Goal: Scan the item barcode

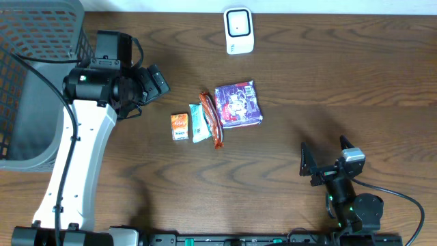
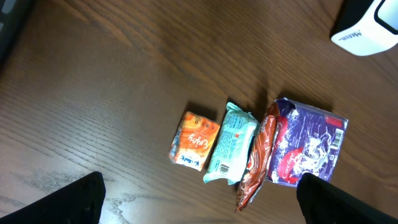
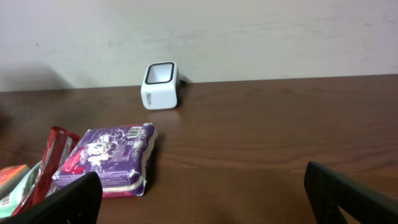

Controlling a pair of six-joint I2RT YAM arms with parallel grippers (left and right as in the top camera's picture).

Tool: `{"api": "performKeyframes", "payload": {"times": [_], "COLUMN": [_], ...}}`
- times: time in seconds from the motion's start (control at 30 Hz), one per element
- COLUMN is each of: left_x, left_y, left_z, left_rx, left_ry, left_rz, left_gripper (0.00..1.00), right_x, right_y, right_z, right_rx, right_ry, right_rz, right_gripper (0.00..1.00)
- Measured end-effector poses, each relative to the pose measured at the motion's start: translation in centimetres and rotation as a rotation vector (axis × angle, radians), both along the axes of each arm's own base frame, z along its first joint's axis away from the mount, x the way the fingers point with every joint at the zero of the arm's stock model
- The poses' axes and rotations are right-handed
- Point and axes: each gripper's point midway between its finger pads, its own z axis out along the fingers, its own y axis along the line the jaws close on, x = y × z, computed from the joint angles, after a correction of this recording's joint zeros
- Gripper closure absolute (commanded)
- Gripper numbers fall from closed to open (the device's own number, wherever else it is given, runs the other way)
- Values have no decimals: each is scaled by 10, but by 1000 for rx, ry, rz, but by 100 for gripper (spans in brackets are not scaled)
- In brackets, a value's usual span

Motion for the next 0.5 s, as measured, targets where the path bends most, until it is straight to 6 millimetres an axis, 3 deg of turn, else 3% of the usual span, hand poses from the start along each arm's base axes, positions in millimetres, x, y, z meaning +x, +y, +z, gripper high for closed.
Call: {"api": "performKeyframes", "payload": {"times": [0.37, 0.5], "left_x": [0, -18], "left_y": [0, 2], "left_z": [0, -7], "left_rx": [0, 7], "left_ry": [1, 78], "left_rz": [0, 0], "left_gripper": [2, 2], "right_x": [0, 0], "right_y": [0, 0], "right_z": [0, 0], "right_rx": [0, 0], "right_ry": [0, 0], "right_rz": [0, 0], "right_gripper": [1, 1]}}
